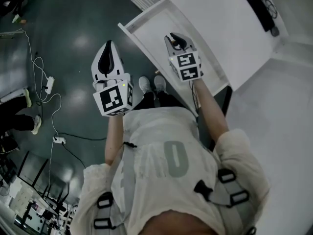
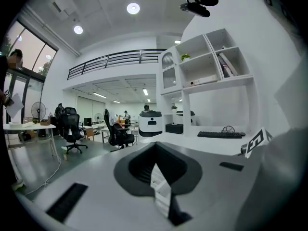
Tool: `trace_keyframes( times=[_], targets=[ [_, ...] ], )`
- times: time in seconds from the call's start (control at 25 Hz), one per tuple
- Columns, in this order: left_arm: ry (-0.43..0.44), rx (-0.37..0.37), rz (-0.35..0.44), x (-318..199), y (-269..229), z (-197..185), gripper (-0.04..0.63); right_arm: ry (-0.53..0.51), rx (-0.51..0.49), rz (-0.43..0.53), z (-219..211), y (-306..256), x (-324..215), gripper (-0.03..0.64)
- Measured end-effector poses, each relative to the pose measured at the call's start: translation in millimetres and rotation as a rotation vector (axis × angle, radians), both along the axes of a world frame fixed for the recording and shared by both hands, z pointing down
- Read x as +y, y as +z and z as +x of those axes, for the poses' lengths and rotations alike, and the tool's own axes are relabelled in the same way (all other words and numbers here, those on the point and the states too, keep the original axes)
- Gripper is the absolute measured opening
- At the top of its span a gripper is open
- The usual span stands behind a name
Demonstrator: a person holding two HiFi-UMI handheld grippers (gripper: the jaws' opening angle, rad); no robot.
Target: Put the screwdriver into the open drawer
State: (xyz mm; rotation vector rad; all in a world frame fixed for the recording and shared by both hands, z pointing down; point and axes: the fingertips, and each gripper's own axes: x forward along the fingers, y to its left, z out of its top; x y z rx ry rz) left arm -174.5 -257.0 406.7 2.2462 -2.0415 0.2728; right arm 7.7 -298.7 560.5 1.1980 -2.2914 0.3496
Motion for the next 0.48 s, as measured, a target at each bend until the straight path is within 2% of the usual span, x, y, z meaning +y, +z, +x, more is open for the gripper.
trace_keyframes(
  times=[0.2,0.48],
  targets=[
    [-0.020,-0.006,-0.024,0,10,-2,0.005,-0.002,-0.026,-0.032,-2,15,-8,0.066],
    [-0.039,0.005,-0.034,1,14,-8,0.005,-0.025,-0.009,-0.031,-5,22,-9,0.066]
  ],
)
